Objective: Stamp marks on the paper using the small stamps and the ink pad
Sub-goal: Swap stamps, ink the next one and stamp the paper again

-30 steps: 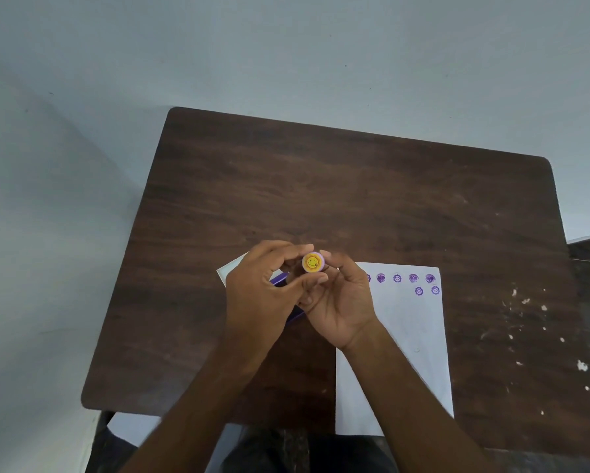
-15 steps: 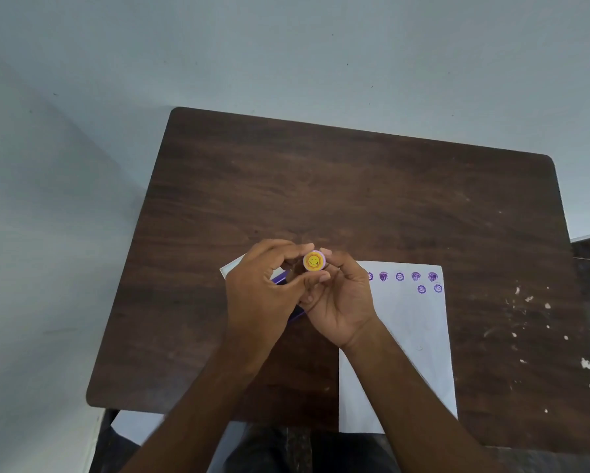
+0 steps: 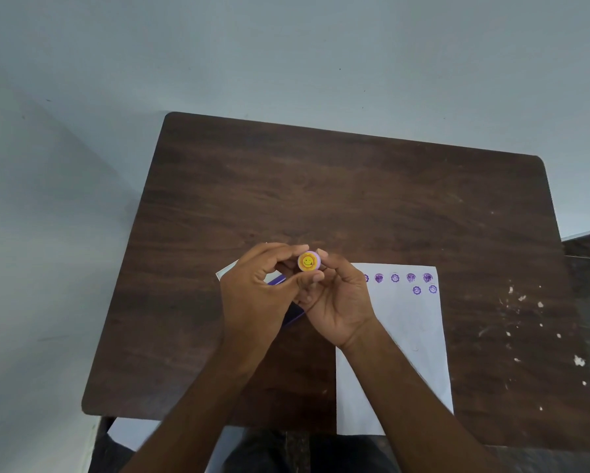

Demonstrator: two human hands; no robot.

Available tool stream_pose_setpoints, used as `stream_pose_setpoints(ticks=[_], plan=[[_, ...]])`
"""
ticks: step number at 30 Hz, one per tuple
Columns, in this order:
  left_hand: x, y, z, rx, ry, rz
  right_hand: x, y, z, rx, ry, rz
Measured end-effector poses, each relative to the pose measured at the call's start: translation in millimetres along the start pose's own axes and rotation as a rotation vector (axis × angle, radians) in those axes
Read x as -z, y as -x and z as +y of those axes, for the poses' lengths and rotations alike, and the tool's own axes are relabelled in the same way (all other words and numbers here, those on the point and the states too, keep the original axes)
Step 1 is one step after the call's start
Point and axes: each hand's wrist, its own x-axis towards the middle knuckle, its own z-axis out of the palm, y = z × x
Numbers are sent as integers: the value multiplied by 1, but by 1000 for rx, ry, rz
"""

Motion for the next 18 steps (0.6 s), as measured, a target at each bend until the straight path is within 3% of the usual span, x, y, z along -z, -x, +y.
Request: stream_pose_setpoints(ticks=[18], plan=[[-1, 2, -9, -25, 53, 109, 0, -3, -1, -24, 80, -29]])
